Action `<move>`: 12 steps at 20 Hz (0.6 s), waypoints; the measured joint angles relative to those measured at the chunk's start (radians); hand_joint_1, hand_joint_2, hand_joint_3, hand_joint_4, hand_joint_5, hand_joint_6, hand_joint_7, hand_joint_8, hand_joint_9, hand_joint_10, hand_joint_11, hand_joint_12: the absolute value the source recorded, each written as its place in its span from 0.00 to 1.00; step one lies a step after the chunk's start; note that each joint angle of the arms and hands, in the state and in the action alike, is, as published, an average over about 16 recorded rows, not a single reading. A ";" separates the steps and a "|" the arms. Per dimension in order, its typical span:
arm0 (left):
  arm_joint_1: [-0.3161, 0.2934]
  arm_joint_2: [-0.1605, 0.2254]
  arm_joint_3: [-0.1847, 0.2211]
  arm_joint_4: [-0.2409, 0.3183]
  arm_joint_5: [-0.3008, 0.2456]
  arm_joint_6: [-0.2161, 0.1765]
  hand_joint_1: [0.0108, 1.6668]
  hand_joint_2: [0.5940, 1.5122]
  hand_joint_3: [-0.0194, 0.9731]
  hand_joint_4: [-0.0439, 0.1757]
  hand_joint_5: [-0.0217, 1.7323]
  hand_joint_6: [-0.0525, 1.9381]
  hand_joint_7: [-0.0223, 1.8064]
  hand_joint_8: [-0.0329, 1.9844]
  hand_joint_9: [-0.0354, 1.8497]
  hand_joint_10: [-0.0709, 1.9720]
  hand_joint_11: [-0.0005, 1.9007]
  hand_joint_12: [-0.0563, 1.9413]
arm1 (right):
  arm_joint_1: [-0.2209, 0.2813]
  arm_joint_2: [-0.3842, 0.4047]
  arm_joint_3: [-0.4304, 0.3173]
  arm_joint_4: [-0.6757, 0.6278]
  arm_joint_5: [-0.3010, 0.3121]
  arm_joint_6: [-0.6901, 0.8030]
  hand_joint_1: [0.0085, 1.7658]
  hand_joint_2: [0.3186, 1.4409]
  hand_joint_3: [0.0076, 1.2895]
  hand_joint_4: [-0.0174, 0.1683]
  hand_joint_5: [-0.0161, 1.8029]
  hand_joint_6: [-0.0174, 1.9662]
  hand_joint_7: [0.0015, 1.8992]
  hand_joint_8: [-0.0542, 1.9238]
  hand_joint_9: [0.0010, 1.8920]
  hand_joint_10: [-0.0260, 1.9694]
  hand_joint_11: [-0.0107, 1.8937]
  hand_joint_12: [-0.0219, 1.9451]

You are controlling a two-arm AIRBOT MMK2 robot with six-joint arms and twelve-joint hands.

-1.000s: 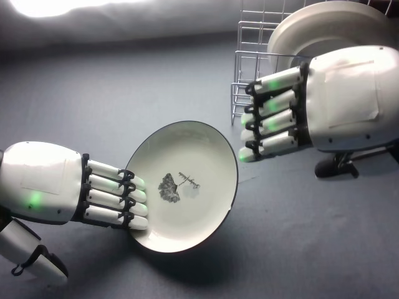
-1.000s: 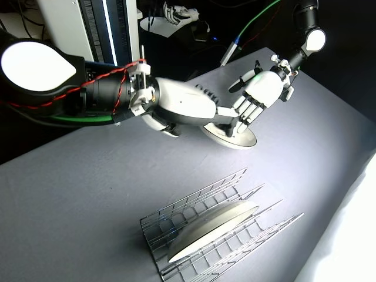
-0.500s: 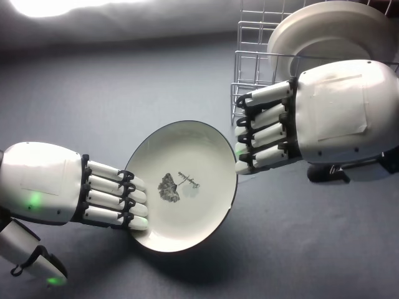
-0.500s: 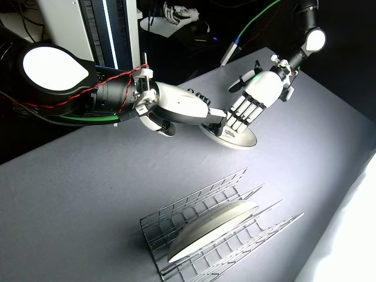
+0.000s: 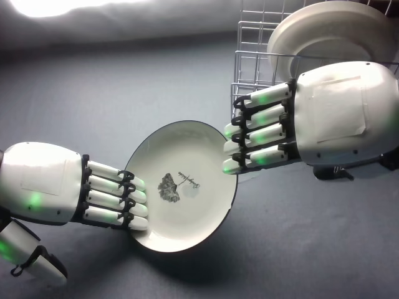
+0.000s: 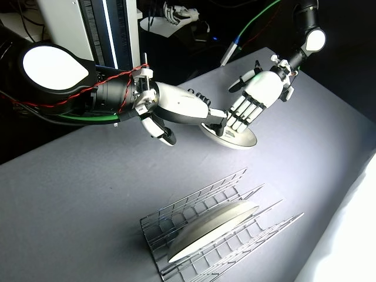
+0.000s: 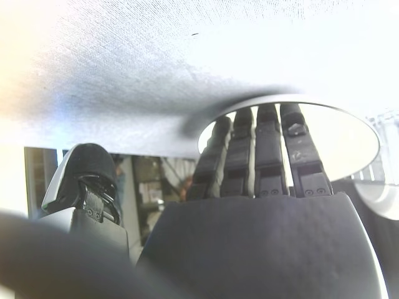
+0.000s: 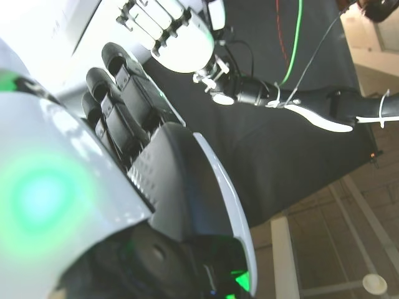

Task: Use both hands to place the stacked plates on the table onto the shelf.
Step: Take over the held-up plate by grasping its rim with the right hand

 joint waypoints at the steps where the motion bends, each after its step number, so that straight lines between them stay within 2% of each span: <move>1: 0.000 0.000 0.000 0.000 0.000 0.000 0.01 0.67 0.03 0.15 0.04 0.01 0.06 0.01 0.07 0.03 0.01 0.11 | -0.001 0.000 -0.001 0.000 -0.001 0.000 0.66 0.67 0.00 0.11 0.16 0.02 0.16 0.04 0.13 0.05 0.01 0.49; 7: -0.002 0.000 0.000 0.002 -0.001 0.000 0.01 0.67 0.03 0.15 0.04 0.01 0.06 0.01 0.07 0.03 0.01 0.11 | -0.013 -0.003 -0.006 0.001 -0.013 -0.002 0.66 0.64 0.00 0.12 0.10 0.02 0.11 0.04 0.09 0.03 0.01 0.42; 12: -0.006 0.000 0.001 0.005 -0.002 0.000 0.01 0.67 0.03 0.15 0.04 0.01 0.06 0.01 0.07 0.03 0.01 0.11 | -0.030 -0.024 -0.007 0.003 -0.041 -0.006 0.66 0.63 0.00 0.12 0.08 0.02 0.09 0.04 0.08 0.02 0.01 0.41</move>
